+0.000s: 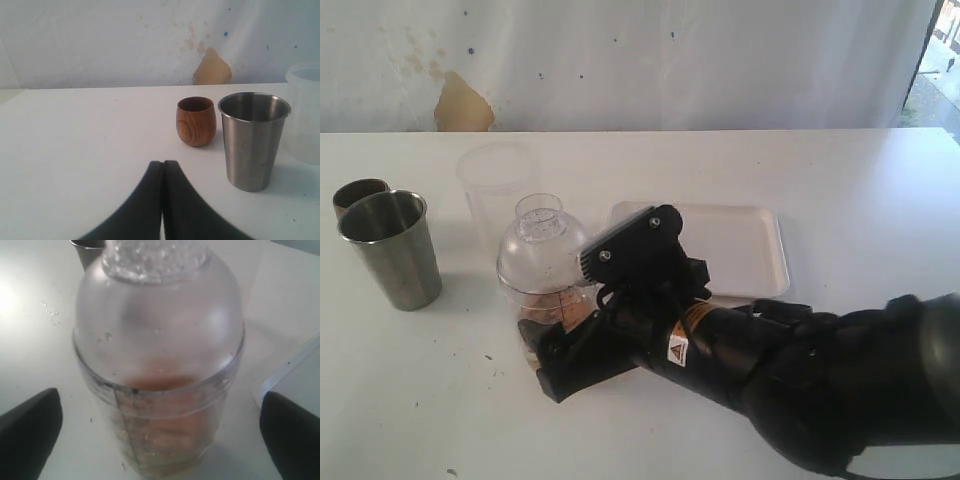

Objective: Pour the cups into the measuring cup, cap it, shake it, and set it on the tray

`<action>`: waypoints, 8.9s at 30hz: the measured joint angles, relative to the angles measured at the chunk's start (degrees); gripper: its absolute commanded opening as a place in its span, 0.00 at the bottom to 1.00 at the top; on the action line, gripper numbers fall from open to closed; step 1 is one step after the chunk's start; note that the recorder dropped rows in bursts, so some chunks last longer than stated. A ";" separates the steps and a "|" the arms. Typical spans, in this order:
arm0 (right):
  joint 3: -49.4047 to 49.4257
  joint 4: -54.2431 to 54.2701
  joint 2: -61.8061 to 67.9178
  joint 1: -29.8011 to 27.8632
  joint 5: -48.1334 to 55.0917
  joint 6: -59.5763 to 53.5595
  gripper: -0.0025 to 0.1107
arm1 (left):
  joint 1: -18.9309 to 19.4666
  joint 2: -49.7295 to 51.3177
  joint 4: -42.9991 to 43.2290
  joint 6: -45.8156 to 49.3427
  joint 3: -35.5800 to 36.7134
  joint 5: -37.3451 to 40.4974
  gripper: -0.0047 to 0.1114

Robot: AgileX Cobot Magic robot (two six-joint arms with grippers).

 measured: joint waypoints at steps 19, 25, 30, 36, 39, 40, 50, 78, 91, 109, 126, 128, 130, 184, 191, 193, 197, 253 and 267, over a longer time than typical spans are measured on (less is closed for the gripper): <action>-9.31 0.00 17.68 0.00 -13.64 -1.64 0.95 | 0.00 0.00 0.00 0.00 0.00 0.00 0.04; -11.26 0.00 18.64 0.00 -13.92 -1.64 0.91 | 0.00 0.00 0.00 0.00 0.00 0.00 0.04; -11.56 0.00 18.74 0.00 -14.01 -1.70 0.36 | 0.00 0.00 0.00 0.00 0.00 0.00 0.04; -11.72 0.00 18.74 0.00 -13.49 -1.70 0.04 | 0.00 0.00 0.00 0.00 0.00 0.00 0.04; -11.72 0.00 18.74 0.00 -13.49 -1.70 0.04 | 0.00 0.00 0.00 0.00 0.00 0.00 0.04; -11.72 0.00 18.74 0.00 -13.60 -1.70 0.03 | 0.00 0.00 0.00 0.00 0.00 0.00 0.04; -10.43 6.58 2.80 -1.07 -5.58 -9.21 0.02 | 0.00 0.00 0.00 0.00 0.00 0.00 0.04; -16.94 20.56 -7.99 -7.96 11.21 -23.07 0.02 | 0.00 0.00 0.00 -0.09 0.09 0.19 0.04; -21.33 7.09 -5.55 -15.24 18.78 -14.35 0.02 | 0.00 0.00 0.00 -0.09 0.09 0.35 0.04; -40.84 20.00 14.99 -20.56 22.76 -61.63 0.02 | 0.00 0.00 0.00 -0.09 0.09 0.35 0.04; -47.47 35.30 24.32 -18.50 11.04 -113.44 0.02 | 0.00 0.00 0.00 -0.09 0.09 0.35 0.04; -47.95 35.97 24.40 -18.09 9.88 -115.43 0.02 | 0.00 0.00 0.00 -0.09 0.09 0.35 0.04; -48.55 36.55 24.40 -17.59 8.64 -116.28 0.02 | 0.00 0.00 0.00 -0.09 0.09 0.35 0.04; -53.20 25.84 30.06 -16.48 -2.48 -121.83 0.02 | 0.00 0.00 0.00 -0.09 0.09 0.35 0.04; -53.20 21.34 30.06 -16.48 -2.38 -121.83 0.02 | 0.00 0.00 0.00 -0.09 0.09 0.35 0.04; -53.20 20.11 30.06 -16.48 -2.38 -121.83 0.02 | 0.00 0.00 0.00 -0.09 0.09 0.35 0.04; -53.20 17.74 30.06 -16.48 -2.38 -121.83 0.02 | 0.00 0.00 0.00 -0.09 0.09 0.35 0.04; -57.16 19.85 31.79 -18.75 -1.57 -121.83 0.02 | 0.00 0.00 0.00 -0.09 0.09 0.35 0.04; -57.16 12.58 31.91 -18.75 -2.74 -121.83 0.02 | 0.00 0.00 0.00 -0.09 0.09 0.35 0.04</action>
